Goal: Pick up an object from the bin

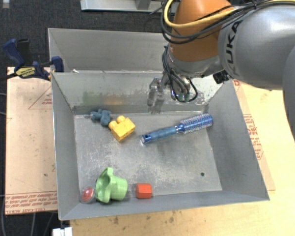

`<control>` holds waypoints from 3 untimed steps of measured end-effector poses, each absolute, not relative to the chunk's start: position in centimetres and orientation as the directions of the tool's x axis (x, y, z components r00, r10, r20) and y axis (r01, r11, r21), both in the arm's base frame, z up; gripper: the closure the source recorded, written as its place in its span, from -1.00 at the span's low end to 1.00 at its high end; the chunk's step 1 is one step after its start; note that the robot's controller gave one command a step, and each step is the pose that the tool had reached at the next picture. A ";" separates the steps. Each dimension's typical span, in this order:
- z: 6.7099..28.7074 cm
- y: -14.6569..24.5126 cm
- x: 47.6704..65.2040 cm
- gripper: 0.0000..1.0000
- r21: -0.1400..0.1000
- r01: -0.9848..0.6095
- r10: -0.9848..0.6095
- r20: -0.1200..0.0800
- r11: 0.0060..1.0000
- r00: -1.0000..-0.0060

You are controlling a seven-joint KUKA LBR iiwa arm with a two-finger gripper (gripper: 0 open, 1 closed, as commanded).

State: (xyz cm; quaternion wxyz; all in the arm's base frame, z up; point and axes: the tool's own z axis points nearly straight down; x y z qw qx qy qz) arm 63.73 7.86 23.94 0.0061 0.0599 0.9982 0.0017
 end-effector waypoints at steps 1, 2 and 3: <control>23.4 7.8 63.6 -1.00 0.002 0.119 0.119 -0.004 0.993 -0.993; 11.0 6.3 60.7 -1.00 -0.001 0.527 0.527 0.003 0.850 -0.850; 9.6 11.2 62.3 -1.00 0.003 0.444 0.444 -0.002 0.896 -0.896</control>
Offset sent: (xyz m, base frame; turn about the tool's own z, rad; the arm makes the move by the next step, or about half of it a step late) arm 0.0000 0.0000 0.0000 0.0000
